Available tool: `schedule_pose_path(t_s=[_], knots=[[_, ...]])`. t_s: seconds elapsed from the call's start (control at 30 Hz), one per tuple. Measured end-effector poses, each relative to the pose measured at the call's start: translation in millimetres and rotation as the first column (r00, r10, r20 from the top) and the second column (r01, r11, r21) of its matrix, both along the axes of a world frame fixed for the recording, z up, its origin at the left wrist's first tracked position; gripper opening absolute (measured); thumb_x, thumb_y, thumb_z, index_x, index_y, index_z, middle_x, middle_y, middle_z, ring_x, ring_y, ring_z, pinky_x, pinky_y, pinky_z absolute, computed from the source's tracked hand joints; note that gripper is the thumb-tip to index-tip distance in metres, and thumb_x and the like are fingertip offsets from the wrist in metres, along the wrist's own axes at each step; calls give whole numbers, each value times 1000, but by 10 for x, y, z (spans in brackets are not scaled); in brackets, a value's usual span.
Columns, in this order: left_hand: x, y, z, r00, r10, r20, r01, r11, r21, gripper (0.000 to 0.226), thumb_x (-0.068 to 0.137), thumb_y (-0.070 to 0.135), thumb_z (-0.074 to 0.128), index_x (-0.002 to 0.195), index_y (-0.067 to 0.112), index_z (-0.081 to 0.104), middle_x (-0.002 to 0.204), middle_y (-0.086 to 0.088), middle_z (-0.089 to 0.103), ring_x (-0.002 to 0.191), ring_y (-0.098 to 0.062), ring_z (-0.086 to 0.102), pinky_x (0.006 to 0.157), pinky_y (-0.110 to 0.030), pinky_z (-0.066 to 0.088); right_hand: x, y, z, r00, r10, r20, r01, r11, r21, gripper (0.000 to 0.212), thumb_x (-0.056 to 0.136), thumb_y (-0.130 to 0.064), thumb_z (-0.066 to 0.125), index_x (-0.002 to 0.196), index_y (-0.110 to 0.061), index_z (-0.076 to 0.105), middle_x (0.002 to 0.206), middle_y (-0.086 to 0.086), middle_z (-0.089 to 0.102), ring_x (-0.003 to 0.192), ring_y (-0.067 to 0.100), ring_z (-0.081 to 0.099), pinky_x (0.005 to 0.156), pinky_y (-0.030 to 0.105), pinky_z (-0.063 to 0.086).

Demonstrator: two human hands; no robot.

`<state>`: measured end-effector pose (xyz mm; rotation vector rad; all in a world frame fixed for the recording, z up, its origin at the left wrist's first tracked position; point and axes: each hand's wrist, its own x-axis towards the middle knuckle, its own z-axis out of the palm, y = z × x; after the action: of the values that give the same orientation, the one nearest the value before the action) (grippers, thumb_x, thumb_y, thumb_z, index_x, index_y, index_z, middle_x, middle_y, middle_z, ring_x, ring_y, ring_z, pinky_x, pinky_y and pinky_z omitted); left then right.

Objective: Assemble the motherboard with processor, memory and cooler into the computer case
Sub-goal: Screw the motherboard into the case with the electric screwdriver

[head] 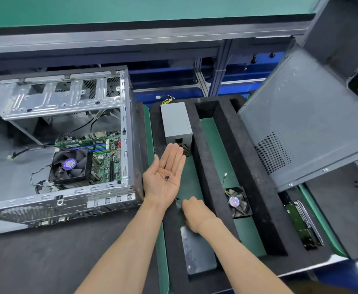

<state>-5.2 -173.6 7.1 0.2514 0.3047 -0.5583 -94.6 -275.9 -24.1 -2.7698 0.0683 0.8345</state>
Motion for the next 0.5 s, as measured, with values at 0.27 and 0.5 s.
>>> schedule_pose_path(t_s=[0.27,0.5], knots=[[4,3,-19,1000,-15,6,15,1000,0,44,102,28,47,125,-3,67,138,-18,60,127,-32,59,101,-43,53,78,53,-31,981,-172,87,156,974,165,7,90,-6,52,93,-3,59,89,16,49,93,42,57,68,37,42],[25,-12,-24,1000,-21,12,21,1000,6,46,102,31,46,126,-4,65,139,-20,58,128,-33,58,101,-44,53,58,61,-73,987,-86,134,67,988,141,11,87,3,48,83,-6,53,102,25,59,95,45,58,66,38,32]])
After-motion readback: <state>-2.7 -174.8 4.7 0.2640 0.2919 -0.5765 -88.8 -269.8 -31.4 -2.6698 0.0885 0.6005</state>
